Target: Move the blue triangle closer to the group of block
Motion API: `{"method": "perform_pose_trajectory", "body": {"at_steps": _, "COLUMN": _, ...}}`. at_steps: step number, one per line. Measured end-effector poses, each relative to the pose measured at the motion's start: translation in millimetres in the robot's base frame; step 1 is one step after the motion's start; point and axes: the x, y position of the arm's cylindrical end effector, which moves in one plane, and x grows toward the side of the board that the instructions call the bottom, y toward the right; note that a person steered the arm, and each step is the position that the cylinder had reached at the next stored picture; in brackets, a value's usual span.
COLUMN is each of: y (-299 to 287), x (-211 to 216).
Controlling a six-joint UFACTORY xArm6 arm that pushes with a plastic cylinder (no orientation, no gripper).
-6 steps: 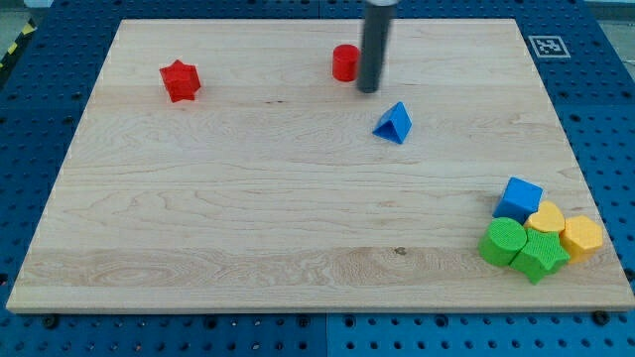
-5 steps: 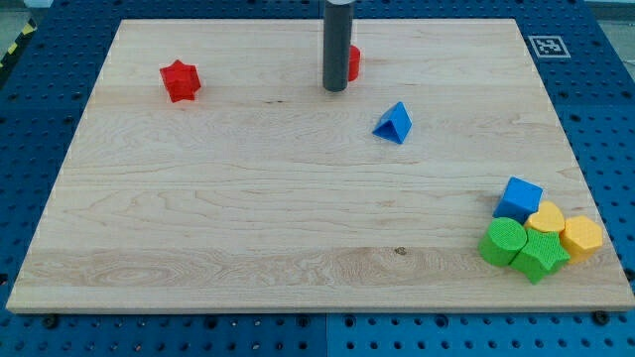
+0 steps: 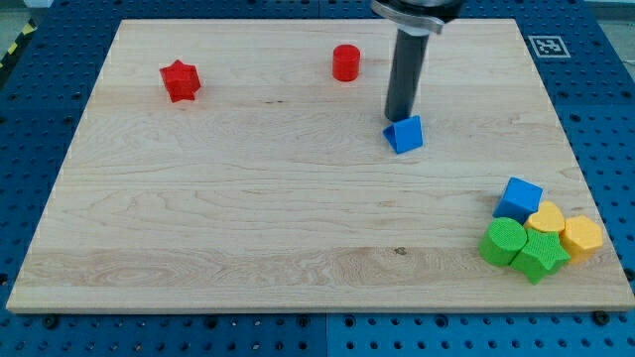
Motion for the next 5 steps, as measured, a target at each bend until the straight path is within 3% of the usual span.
{"method": "perform_pose_trajectory", "body": {"at_steps": 2, "y": 36.2, "x": 11.2}}
{"method": "perform_pose_trajectory", "body": {"at_steps": 5, "y": 3.5, "x": 27.2}}
